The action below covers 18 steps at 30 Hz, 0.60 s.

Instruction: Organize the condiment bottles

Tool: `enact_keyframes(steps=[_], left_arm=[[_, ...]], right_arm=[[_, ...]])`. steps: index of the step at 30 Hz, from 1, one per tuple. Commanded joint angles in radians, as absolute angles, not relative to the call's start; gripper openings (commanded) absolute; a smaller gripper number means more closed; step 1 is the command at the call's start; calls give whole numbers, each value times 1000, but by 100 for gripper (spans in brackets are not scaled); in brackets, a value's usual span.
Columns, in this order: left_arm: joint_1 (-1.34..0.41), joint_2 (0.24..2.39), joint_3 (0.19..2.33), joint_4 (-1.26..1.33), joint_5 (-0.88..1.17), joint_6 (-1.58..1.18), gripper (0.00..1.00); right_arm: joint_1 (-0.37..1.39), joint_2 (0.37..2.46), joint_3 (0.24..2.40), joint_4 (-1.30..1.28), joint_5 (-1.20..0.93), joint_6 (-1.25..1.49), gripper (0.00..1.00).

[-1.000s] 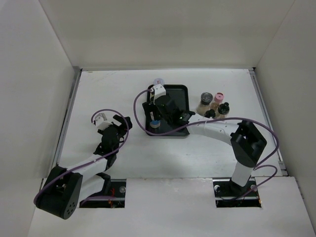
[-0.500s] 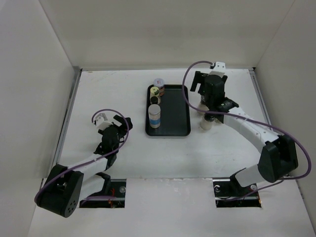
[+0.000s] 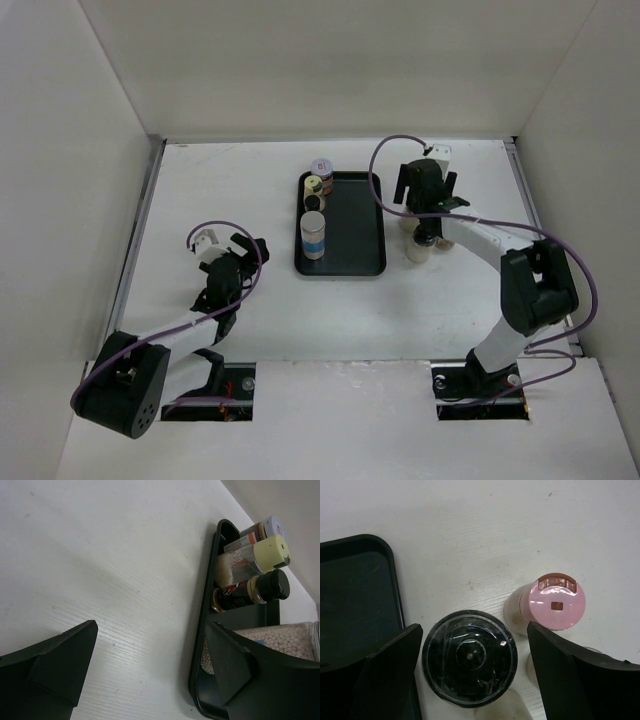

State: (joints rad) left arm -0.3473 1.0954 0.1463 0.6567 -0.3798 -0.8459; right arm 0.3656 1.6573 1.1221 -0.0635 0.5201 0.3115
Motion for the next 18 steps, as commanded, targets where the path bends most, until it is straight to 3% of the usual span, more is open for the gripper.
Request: enact_keyframes(steps=[1,7,18], left_arm=[[-341,1100,169,707,-370,-854,89],[-341,1101,170,707,-368,-854,89],[-340,1088,166,707,-368,-856,89]], right_arm=[[366,1672,1172,-67,503,341,85],[369,1651,1187,-52,518,337,53],[453,1614,1331,51,514,261,49]])
